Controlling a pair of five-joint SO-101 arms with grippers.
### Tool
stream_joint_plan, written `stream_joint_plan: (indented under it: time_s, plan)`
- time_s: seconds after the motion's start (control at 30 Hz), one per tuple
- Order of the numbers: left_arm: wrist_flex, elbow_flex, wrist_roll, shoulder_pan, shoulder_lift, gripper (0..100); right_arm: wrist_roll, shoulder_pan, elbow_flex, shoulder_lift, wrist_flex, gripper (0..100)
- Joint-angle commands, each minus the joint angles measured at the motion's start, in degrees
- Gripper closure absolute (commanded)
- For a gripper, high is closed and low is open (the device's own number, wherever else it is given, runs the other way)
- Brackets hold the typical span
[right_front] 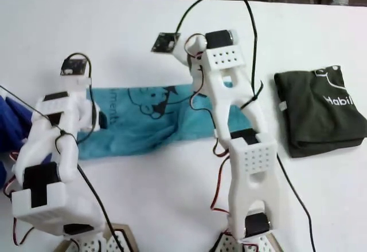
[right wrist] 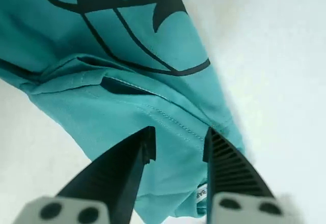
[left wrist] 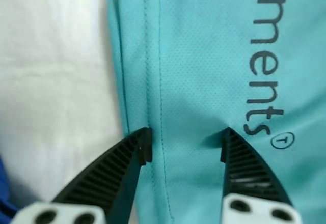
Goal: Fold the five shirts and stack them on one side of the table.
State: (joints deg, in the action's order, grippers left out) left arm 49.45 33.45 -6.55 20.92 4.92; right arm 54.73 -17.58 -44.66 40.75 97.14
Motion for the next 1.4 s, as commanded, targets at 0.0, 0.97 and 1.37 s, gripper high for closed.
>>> stream_joint_plan:
  time_s: [0.0, 0.97, 1.37]
  plan:
    - [-0.4, -1.8, 0.4, -0.6, 0.1, 76, -4.0, -1.0, 3.0, -6.6, 0.7, 84.0]
    - [-0.4, -1.7, 0.4, -0.6, 0.1, 76, -16.2, -5.5, 26.5, -17.0, -10.4, 84.0]
    - [-0.4, -1.7, 0.4, -0.6, 0.1, 76, -16.2, 5.4, 41.9, -17.7, -17.1, 84.0]
